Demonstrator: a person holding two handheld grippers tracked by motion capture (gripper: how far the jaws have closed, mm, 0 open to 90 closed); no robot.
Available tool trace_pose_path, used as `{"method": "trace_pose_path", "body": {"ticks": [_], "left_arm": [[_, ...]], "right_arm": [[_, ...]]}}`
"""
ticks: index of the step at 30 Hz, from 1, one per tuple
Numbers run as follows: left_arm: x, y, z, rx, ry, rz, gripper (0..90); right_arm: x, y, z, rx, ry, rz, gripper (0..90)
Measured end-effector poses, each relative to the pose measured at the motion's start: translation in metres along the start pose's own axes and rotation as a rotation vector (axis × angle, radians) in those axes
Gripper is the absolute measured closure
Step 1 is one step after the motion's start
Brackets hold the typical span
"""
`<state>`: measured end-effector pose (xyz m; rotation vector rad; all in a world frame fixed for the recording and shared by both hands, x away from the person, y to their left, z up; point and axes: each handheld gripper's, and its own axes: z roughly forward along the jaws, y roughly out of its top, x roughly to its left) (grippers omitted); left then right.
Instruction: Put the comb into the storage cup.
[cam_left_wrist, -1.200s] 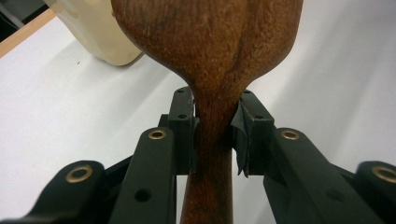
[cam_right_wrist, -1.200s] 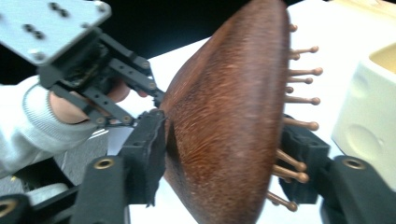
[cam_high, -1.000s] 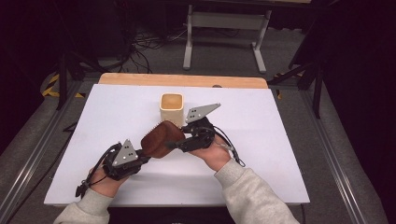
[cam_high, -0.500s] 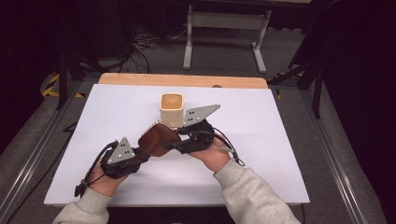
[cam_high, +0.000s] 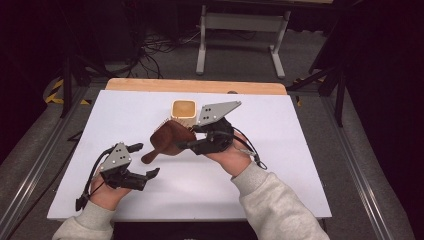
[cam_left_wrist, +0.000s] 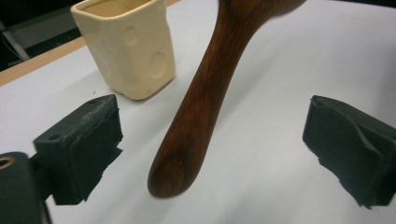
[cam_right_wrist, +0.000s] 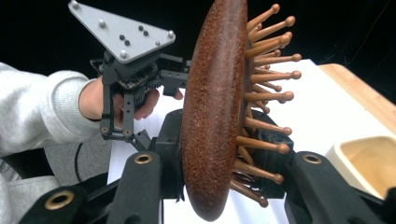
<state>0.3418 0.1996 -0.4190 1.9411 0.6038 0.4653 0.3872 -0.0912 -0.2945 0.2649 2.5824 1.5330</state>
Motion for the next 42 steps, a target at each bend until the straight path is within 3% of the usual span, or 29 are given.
{"method": "trace_pose_path", "body": {"ticks": [18, 30, 42], "left_arm": [[0.013, -0.019, -0.01, -0.047, 0.058, -0.033, 0.6], [0.022, -0.028, -0.012, -0.049, 0.072, -0.06, 0.6], [0.029, -0.036, -0.017, -0.071, 0.128, -0.066, 0.2]], "right_arm": [[-0.013, 0.03, -0.032, -0.008, -0.094, -0.019, 60.6], [-0.026, 0.045, -0.053, -0.009, -0.167, -0.012, 60.6], [-0.039, 0.054, -0.065, 0.002, -0.231, -0.009, 60.5]]}}
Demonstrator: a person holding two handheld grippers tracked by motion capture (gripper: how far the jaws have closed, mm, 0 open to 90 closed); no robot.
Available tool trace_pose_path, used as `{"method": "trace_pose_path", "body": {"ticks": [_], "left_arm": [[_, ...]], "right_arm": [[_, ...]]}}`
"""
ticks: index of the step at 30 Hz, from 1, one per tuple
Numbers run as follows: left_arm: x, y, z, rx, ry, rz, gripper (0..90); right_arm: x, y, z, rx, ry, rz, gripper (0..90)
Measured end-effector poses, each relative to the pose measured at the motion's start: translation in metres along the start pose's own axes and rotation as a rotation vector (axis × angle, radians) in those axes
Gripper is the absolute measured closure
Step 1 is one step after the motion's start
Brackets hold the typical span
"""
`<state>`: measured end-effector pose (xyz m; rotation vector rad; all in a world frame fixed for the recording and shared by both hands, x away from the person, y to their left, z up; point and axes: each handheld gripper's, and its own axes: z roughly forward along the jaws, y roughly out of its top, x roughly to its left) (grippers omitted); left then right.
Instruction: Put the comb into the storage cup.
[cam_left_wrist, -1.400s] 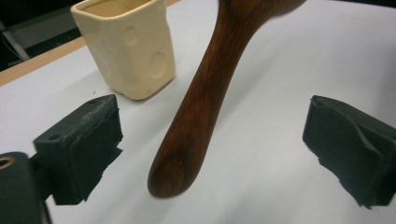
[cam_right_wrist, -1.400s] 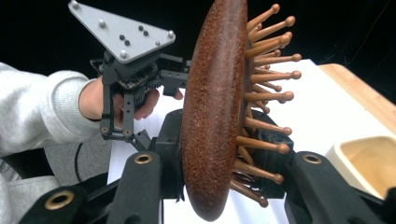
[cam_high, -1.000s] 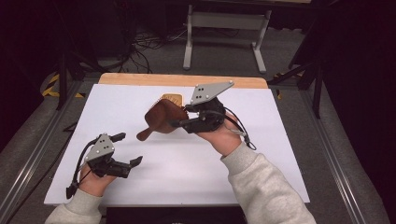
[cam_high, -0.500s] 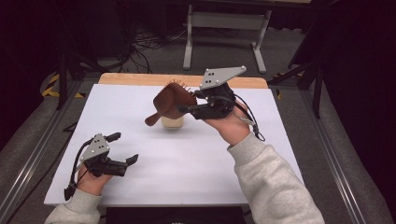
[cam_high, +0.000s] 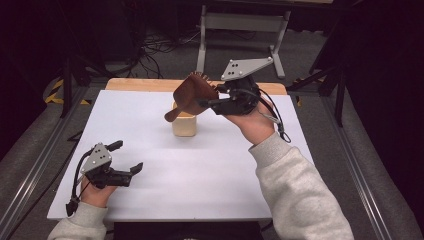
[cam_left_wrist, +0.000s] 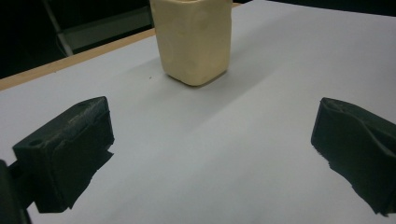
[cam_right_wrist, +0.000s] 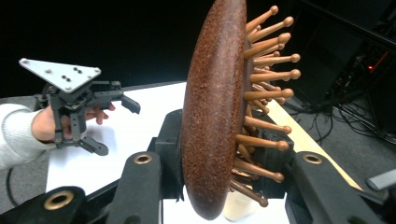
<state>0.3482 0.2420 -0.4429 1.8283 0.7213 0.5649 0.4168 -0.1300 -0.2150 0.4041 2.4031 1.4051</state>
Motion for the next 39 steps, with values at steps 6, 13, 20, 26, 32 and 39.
{"method": "trace_pose_path", "body": {"ticks": [6, 13, 20, 26, 32, 39], "left_arm": [[0.0, -0.001, -0.001, -0.005, 0.023, 0.008, 0.2], [0.0, -0.002, 0.0, -0.004, 0.027, 0.015, 0.1], [0.0, -0.002, 0.0, -0.004, 0.028, 0.015, 0.1], [0.0, -0.003, -0.001, -0.01, 0.034, 0.013, 0.2], [0.001, -0.003, 0.0, -0.004, 0.038, 0.012, 0.2], [0.0, -0.003, 0.0, -0.003, 0.039, 0.014, 0.2]], "right_arm": [[-0.008, -0.001, 0.0, 0.007, -0.02, 0.014, 60.4], [-0.018, -0.003, 0.005, 0.016, -0.049, 0.032, 60.5], [-0.028, -0.005, 0.013, 0.043, -0.078, 0.043, 60.5], [-0.034, -0.007, 0.016, 0.05, -0.096, 0.053, 60.5], [-0.039, -0.009, 0.021, 0.061, -0.118, 0.059, 60.4], [-0.045, -0.012, 0.03, 0.077, -0.12, 0.073, 60.4]]}}
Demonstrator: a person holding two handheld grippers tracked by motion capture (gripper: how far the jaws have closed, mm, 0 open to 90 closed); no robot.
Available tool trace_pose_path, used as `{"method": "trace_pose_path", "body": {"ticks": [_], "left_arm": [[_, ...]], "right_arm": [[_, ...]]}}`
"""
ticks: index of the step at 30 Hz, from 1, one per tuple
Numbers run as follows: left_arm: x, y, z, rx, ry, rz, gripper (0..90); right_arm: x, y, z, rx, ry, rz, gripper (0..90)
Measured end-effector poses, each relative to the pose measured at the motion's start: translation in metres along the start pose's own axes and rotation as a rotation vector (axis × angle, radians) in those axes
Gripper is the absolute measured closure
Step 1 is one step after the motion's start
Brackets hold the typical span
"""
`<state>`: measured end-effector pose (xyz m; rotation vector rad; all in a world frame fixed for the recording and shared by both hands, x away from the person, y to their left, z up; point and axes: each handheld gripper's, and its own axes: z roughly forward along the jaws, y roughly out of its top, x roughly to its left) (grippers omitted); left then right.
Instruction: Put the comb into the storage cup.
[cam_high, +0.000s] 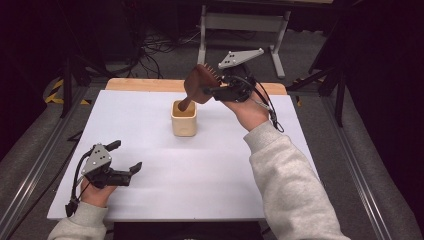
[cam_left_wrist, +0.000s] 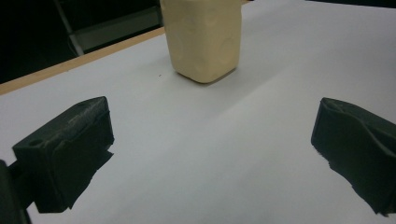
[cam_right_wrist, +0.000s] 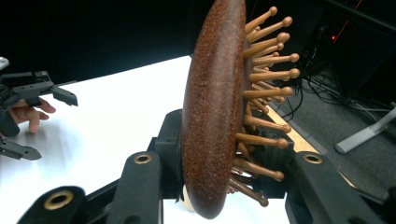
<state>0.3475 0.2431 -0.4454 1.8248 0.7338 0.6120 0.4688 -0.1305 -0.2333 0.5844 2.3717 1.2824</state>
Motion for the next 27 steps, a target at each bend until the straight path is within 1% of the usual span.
{"method": "trace_pose_path", "body": {"ticks": [3, 4, 10, 18, 27], "left_arm": [[0.0, 0.0, 0.0, -0.003, -0.004, 0.001, 0.2], [0.0, 0.0, 0.0, -0.003, -0.004, 0.001, 0.2], [0.0, 0.0, 0.0, -0.002, -0.006, -0.001, 0.2], [0.0, 0.0, 0.0, -0.003, -0.008, -0.001, 0.2], [0.0, 0.0, 0.0, -0.004, -0.011, -0.005, 0.3]], "right_arm": [[-0.003, -0.001, 0.007, 0.017, 0.004, 0.009, 60.4], [-0.003, -0.001, 0.007, 0.017, 0.004, 0.009, 60.4], [-0.009, -0.004, 0.024, 0.051, 0.013, 0.029, 60.3], [-0.014, -0.008, 0.038, 0.088, 0.023, 0.042, 60.1], [-0.016, -0.012, 0.053, 0.12, 0.045, 0.055, 59.9]]}}
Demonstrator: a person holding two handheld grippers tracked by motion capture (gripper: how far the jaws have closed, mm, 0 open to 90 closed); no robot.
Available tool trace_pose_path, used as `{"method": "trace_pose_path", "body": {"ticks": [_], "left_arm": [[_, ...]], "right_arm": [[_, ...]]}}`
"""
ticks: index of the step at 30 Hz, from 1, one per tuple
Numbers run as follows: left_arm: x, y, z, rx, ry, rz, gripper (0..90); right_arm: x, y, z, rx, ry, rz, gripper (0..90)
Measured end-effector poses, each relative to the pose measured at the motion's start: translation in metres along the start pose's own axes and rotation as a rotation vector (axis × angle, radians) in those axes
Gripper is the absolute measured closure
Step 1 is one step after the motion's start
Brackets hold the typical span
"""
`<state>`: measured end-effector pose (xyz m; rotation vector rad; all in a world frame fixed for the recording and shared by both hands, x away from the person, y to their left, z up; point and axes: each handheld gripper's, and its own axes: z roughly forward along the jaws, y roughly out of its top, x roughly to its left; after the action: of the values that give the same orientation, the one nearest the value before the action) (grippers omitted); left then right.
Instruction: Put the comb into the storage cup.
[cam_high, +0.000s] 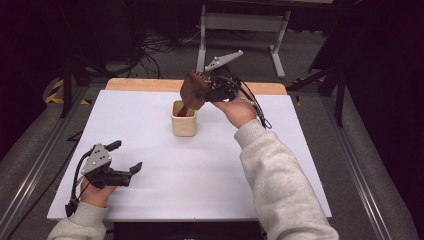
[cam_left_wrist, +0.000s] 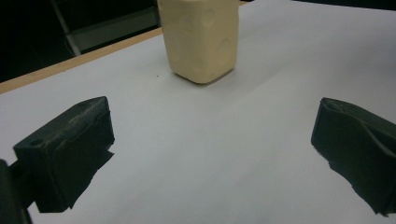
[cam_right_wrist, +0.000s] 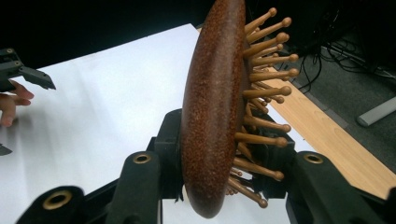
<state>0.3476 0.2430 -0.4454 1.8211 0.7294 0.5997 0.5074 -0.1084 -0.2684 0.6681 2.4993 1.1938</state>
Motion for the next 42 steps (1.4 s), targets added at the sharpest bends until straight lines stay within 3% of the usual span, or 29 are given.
{"method": "trace_pose_path", "body": {"ticks": [32, 38, 42], "left_arm": [[-0.001, 0.0, 0.001, 0.006, -0.014, 0.002, 0.4], [-0.001, 0.0, 0.002, 0.008, -0.014, 0.006, 0.4], [-0.002, 0.0, 0.002, 0.008, -0.015, 0.006, 0.4]], "right_arm": [[-0.001, -0.003, 0.025, 0.073, 0.044, 0.018, 57.0], [-0.002, -0.004, 0.024, 0.069, 0.049, 0.015, 53.4], [0.0, -0.004, 0.021, 0.059, 0.029, -0.016, 43.7]]}}
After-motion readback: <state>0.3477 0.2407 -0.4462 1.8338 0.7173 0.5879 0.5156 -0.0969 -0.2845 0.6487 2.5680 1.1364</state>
